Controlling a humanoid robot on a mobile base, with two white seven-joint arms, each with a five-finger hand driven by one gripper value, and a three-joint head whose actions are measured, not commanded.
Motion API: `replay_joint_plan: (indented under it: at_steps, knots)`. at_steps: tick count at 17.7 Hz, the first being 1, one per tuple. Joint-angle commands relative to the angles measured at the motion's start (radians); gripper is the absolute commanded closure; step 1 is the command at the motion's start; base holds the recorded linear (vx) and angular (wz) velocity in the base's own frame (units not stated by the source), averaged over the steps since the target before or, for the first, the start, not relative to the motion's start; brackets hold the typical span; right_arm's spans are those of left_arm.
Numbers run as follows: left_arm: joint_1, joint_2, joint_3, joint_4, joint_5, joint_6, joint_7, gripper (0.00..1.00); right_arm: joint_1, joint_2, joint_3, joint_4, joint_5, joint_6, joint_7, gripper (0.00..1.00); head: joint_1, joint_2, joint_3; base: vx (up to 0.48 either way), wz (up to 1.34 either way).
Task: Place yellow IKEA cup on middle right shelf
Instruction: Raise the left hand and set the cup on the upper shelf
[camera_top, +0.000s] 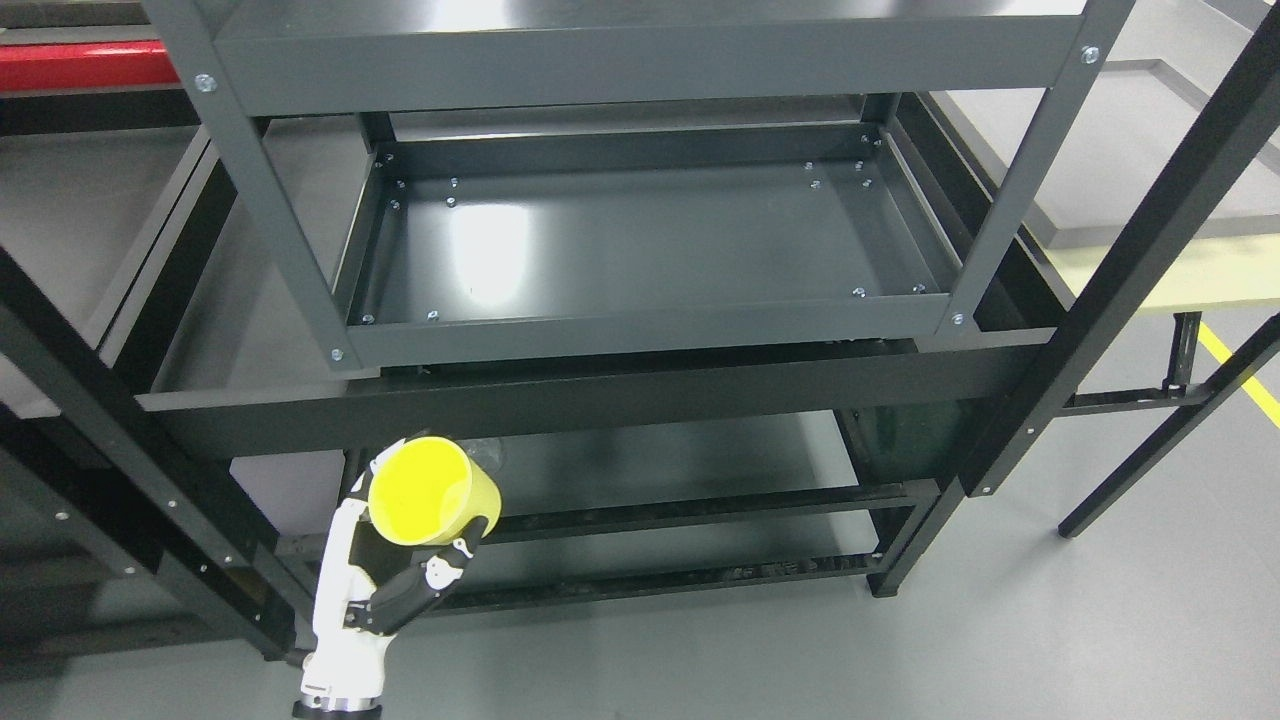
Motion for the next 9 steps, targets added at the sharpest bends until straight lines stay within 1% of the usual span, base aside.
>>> replay_joint_plan:
  at_steps: [1,5,9]
  knots:
    - [-0.083,0.011,-0.186,-0.034,-0.001,-0.017,-0.051,0.98,0.014,-0.017,0.017,0.0,-0.025,0.001,0.0,0.01,0.0,0.0,0.0,0.098,-0.08]
    - [-0.258,0.017,-0.27,-0.037,-0.001,-0.027,-0.059,0.99,0.014,-0.017,0.017,0.0,-0.025,0.001,0.0,0.01,0.0,0.0,0.0,0.112,-0.06]
    - [-0.491,0.002,-0.343,-0.044,-0.001,-0.026,-0.057,0.99,0.014,-0.017,0.017,0.0,-0.025,0.001,0.0,0.01,0.0,0.0,0.0,0.162,0.12]
